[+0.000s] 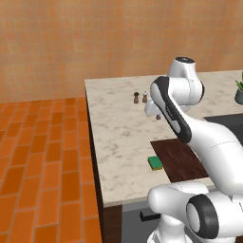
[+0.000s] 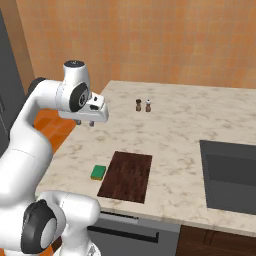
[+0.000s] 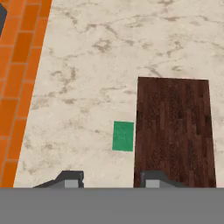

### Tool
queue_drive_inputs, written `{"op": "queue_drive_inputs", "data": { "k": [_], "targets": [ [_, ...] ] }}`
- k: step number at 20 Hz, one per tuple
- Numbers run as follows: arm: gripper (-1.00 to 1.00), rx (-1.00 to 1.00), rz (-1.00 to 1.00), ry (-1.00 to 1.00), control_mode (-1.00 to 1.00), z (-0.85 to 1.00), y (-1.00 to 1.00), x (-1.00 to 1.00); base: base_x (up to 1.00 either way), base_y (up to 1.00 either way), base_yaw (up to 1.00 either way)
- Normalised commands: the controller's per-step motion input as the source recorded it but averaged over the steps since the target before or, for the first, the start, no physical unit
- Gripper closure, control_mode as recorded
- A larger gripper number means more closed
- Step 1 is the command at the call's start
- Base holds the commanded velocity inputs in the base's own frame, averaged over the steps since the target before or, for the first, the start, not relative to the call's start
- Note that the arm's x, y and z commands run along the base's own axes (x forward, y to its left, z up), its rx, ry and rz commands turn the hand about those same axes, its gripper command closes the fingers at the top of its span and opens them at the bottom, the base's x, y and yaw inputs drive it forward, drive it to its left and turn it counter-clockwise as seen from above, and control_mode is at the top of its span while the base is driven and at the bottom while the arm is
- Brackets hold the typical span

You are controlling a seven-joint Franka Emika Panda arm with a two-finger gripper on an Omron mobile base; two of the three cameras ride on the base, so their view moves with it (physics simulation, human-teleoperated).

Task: Pick up the sponge from the counter and clean the cutting board by briefly scrubbing or pressing down on the cutting board. Once finished, release the sponge.

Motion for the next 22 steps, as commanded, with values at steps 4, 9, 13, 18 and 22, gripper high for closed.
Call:
{"op": "queue_drive_inputs", "data": {
  "k": [4,9,13,18,22],
  "targets": [
    [-1.00,0.00,0.00,0.01,-1.00,-0.23,0.00,-0.02,0.00,0.00,0.00],
    [-1.00,0.00,0.00,0.00,-1.00,-0.71,0.00,-0.03,0.00,0.00,0.00],
    [-1.00,-0.05,0.00,0.02,-1.00,-0.86,-0.18,-0.15,0.00,0.00,0.00],
    [-1.00,-0.12,0.00,0.08,-1.00,-1.00,-0.03,-0.13,0.00,0.00,0.00],
    [-1.00,-0.01,0.00,0.05,-1.00,-0.70,0.00,0.00,0.00,0.00,0.00]
  ]
}}
